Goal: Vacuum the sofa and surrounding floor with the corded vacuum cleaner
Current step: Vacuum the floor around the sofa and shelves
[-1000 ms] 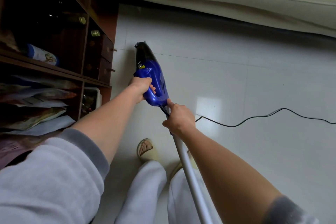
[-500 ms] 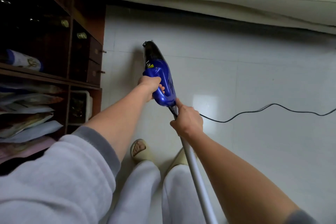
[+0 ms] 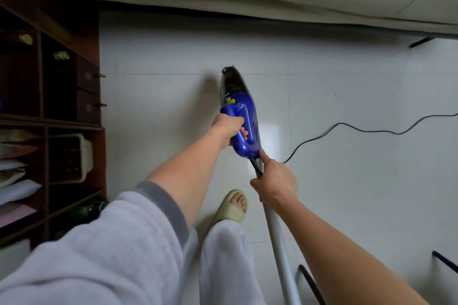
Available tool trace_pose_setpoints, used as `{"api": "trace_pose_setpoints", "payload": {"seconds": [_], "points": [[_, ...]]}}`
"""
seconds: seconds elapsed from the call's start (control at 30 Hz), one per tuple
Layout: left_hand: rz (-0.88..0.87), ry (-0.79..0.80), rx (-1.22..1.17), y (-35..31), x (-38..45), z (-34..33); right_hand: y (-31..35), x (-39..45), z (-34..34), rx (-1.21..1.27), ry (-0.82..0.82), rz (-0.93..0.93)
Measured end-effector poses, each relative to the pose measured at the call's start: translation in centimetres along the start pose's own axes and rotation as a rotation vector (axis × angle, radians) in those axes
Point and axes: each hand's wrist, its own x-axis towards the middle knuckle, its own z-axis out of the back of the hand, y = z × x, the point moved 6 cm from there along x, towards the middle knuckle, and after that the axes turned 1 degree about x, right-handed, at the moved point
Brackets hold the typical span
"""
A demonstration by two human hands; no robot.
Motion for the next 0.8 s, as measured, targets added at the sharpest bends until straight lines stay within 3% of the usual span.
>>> {"api": "trace_pose_setpoints", "payload": {"seconds": [0.2,0.8], "points": [[0.02,0.012,0.048,1.7,-0.6,-0.9,-1.5,-1.3,-1.3,0.013,0.025,-0.038],[0.076,-0.111,-0.111,5.5,-0.8,8.6,5.3,-2.8,-4.5,-0.13,0.08,0.095]]}}
